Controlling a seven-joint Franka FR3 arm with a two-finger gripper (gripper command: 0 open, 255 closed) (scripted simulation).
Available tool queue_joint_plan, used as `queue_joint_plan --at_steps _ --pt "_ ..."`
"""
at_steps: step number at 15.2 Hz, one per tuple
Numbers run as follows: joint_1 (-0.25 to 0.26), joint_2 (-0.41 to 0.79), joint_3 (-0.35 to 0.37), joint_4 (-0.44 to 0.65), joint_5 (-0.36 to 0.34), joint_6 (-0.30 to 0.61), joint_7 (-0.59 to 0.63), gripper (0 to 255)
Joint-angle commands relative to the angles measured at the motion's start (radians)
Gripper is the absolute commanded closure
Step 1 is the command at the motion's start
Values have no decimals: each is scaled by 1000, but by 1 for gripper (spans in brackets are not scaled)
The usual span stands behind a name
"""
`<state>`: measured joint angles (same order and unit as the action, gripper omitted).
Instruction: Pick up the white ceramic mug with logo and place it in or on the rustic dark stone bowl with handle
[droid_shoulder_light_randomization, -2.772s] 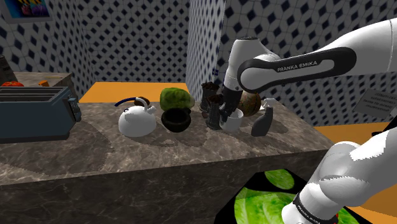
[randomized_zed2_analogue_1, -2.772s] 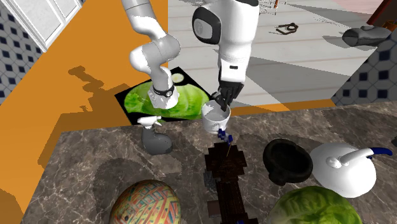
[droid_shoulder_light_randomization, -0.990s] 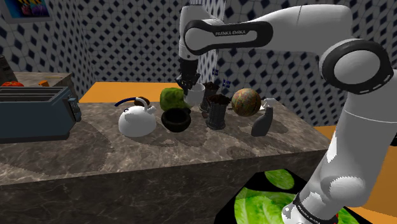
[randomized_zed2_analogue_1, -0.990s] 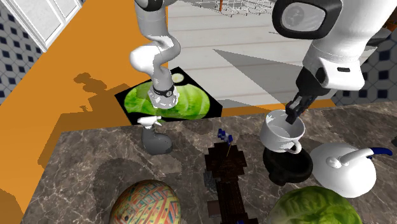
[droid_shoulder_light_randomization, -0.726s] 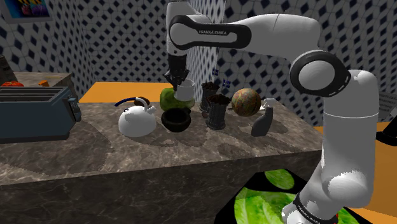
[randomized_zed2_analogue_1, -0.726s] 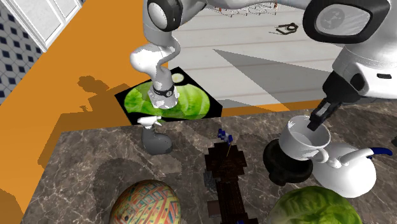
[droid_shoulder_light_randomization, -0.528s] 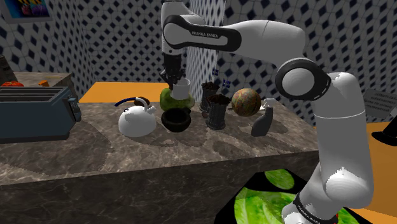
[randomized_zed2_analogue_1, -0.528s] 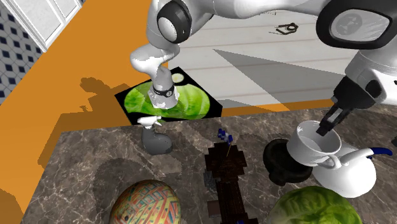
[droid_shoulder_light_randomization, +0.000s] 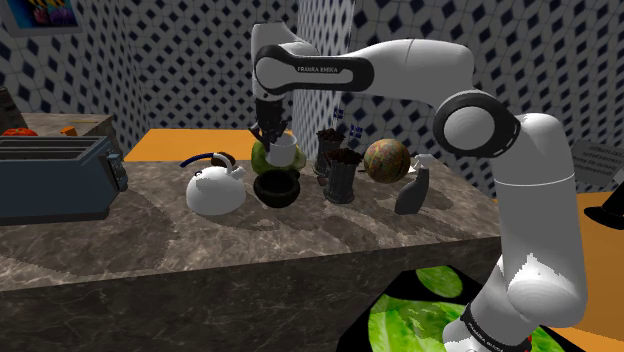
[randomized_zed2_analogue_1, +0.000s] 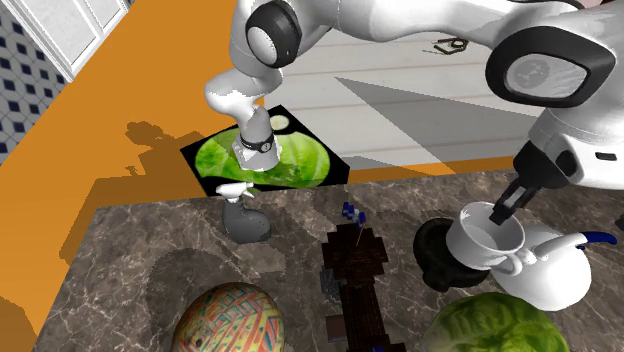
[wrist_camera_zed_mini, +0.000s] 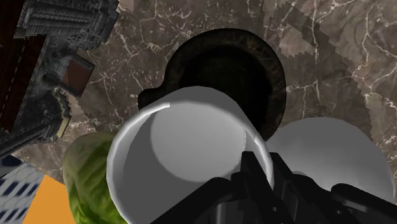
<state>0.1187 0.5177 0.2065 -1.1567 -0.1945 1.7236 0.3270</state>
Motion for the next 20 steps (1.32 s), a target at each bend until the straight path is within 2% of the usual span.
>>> queue_joint_plan --at_steps 1,9,17,18,20 --pt "-2 -5 0 -33 0 29 4 255" --pt "-11 -9 -2 -160 -4 150 18 255" --pt "-11 -9 -2 -160 -4 150 18 255" --pt "-11 -9 -2 -160 -4 150 18 0" --pt "-11 -9 -2 -160 -4 150 18 0"
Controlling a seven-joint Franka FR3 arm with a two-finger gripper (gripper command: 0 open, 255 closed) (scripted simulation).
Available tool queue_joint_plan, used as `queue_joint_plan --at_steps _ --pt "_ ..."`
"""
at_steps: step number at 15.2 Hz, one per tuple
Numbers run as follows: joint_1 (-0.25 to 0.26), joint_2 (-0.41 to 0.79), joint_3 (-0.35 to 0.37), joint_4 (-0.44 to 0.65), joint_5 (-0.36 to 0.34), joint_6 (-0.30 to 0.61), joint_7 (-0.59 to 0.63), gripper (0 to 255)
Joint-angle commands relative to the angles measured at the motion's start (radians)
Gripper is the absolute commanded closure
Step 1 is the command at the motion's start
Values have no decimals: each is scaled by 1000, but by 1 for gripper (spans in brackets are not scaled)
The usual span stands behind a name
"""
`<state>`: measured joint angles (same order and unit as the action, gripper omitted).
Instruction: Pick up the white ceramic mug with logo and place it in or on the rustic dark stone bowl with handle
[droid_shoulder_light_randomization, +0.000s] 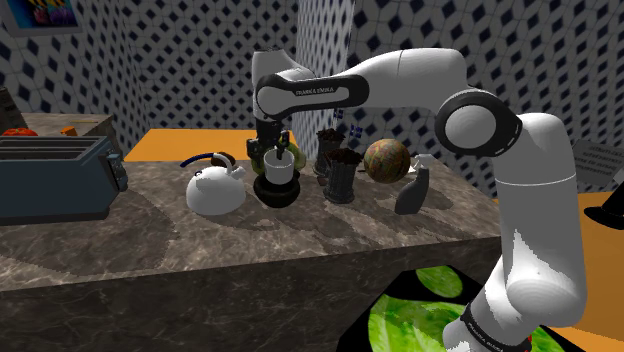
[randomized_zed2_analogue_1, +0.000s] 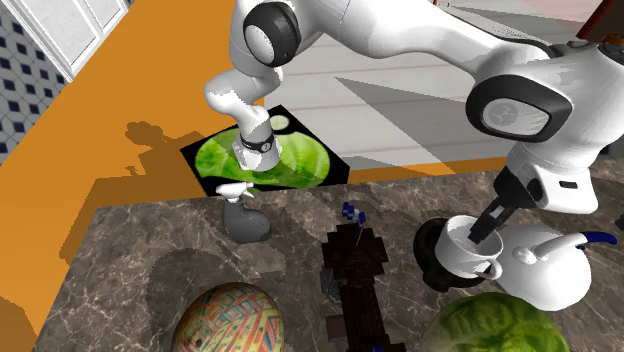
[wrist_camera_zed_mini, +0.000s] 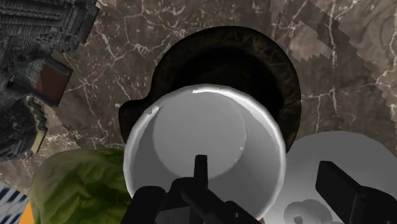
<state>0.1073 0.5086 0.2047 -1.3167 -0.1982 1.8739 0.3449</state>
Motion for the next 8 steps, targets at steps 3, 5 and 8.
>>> queue_joint_plan --at_steps 3,5,8 --pt "0 0 0 0 0 0 0 0" --pt "6 -8 2 54 3 -62 -4 0" --pt "12 -9 4 113 5 -121 -8 0"
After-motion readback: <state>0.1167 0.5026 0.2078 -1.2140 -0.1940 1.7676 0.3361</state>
